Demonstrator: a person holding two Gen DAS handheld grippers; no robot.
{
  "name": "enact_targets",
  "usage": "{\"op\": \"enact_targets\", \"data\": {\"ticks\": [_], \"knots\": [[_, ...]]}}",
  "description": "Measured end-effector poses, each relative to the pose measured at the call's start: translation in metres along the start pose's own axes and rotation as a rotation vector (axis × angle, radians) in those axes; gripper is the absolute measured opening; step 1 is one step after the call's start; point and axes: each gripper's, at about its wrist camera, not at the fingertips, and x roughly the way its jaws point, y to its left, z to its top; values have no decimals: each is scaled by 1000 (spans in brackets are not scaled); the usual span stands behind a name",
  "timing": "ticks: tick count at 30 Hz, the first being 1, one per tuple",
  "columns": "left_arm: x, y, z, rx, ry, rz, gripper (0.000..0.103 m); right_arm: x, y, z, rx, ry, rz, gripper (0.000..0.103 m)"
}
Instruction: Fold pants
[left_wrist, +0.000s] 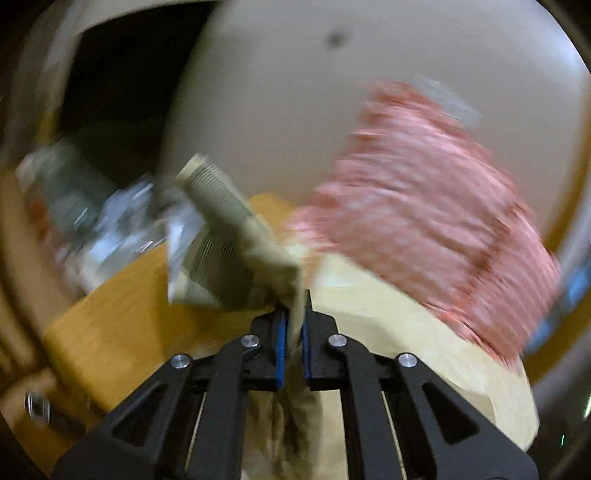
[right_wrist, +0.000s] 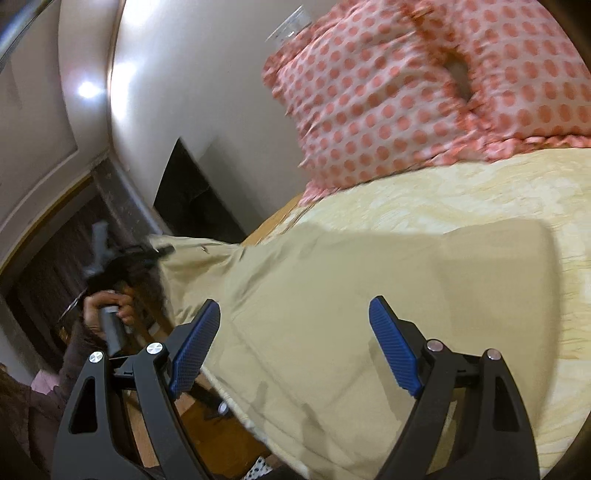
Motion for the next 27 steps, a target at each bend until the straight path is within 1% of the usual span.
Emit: {"op": "enact_targets", "data": {"ticks": [1,2,3,5,6,8,9,10,11,13,14,15,16,17,18,19,20,21,22,23,24,26,27], "knots": [[-2,-28,1,73,-4,-44,6,-9,-5,2,13,-25,-18,85],[-5,-67,-3,176,-8,-118,6,-18,-10,5,29,-51,-36,85],[-7,-90,-9,238,-8,-169,6,-31,-19,8,58,-86,-57,85],[-13,-141,-33,384,16,-297,6,-51,-32,11,109,-138,-91,86],[-14,-170,-56,470,53,-372,6,-63,-42,12,150,-170,-112,87],[-6,-206,-103,596,164,-474,6,-80,-58,11,217,-207,-130,87],[0,-218,-126,648,223,-507,6,-88,-68,11,262,-223,-128,87],[4,-224,-143,686,264,-528,7,-92,-75,10,296,-229,-124,87],[10,-233,-170,743,323,-549,7,-94,-82,9,329,-229,-120,87],[17,-239,-203,820,393,-558,8,-92,-94,9,392,-206,-100,87],[17,-239,-211,845,400,-551,9,-89,-98,9,412,-191,-98,87],[13,-235,-215,863,387,-543,10,-85,-101,9,426,-171,-95,87],[8,-231,-211,860,380,-558,14,-78,-103,11,436,-135,-97,87],[4,-226,-206,844,375,-573,23,-72,-104,12,434,-104,-107,87],[-3,-219,-193,803,362,-601,30,-69,-104,13,431,-82,-115,87],[-9,-214,-180,755,335,-613,53,-62,-104,14,426,-56,-126,87],[-11,-206,-164,704,298,-606,74,-57,-104,15,420,-25,-142,87],[-10,-185,-141,622,247,-572,77,-49,-104,17,410,9,-169,86],[-6,-175,-129,581,236,-540,78,-44,-103,18,391,32,-194,86],[11,-154,-111,502,247,-473,78,-39,-103,20,377,54,-219,85],[25,-142,-101,449,271,-441,77,-32,-103,23,365,80,-243,84],[64,-106,-85,296,368,-375,75,-22,-104,26,348,113,-262,79],[85,-89,-81,222,428,-362,73,-16,-105,28,331,127,-277,76]]}}
